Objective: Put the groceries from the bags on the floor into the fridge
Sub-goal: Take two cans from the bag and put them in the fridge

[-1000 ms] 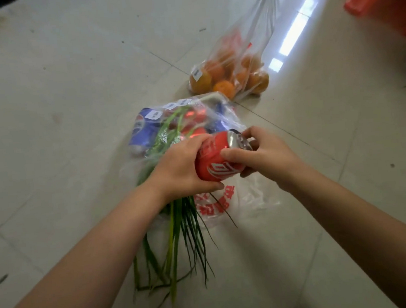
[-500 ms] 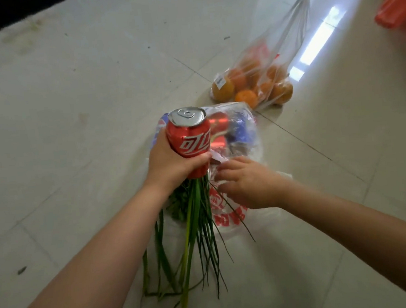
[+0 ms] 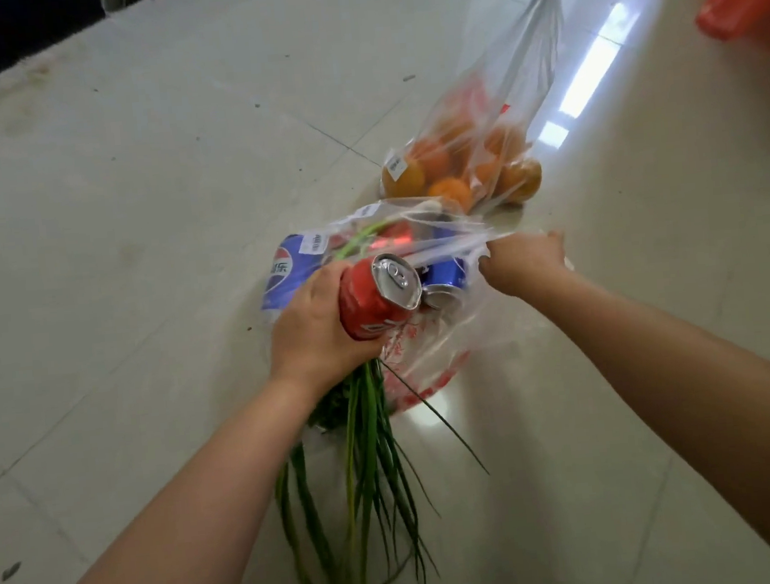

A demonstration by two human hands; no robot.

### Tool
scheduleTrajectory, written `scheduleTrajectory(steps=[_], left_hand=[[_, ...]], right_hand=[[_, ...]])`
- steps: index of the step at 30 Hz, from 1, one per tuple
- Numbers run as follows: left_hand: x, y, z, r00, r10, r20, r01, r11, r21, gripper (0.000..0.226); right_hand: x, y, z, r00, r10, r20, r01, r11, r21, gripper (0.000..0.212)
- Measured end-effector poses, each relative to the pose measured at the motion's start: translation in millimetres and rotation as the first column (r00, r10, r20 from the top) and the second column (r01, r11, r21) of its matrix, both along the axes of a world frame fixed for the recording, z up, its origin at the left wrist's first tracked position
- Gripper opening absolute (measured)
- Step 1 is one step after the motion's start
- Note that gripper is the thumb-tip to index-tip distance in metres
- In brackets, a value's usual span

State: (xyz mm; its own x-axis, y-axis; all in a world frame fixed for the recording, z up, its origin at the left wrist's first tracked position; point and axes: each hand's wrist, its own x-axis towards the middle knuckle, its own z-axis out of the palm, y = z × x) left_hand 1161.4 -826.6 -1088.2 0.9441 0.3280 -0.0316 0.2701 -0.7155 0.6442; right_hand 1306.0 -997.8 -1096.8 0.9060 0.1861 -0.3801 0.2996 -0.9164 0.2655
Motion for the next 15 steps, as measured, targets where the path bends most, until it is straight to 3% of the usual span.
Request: scheduleTrajectory(steps=[2,5,8,11,13,15], left_hand=[[3.8,0.7,-1.0,0.995,0.096,0.013,-0.094,0.989,-0.113,0.077],[7.0,6.9,-2.5,0.973,0.229,0.028,-0.213,0.939,-0.27,0.076],[6.7,9.6,-5.1,0.964,0.264,0.019,-0.243,0.914,-0.324,0.077],[5.8,8.2,-6.0,0.963,0.268,0.006,-0.248,0.901,-0.357,0.079],[6.0,6.5,-6.8,0.963,0.27,-0.004,-0.251,0.889,-0.383,0.077],[6.1,6.0,-7.5,0.959,0.283,-0.017,-0.264,0.868,-0.42,0.076]], right_hand=[[-1.7,6.7,-0.7,1.0,0.02,0.024,-0.023,0.991,0.135,0.029],[-14.5,19.4,-6.5,0.968,0.223,0.111,-0.249,0.894,0.373,0.026],[-19.8,24.3,-18.9,0.927,0.367,0.075,-0.371,0.87,0.325,0.03],[-14.5,26.0,-26.6,0.96,0.262,0.1,-0.279,0.932,0.232,0.031],[-12.3,33.8,-30.0,0.994,0.08,0.069,-0.096,0.956,0.276,0.032],[-10.7,45.3,-32.6,0.989,-0.147,-0.02,0.145,0.924,0.353,0.047]])
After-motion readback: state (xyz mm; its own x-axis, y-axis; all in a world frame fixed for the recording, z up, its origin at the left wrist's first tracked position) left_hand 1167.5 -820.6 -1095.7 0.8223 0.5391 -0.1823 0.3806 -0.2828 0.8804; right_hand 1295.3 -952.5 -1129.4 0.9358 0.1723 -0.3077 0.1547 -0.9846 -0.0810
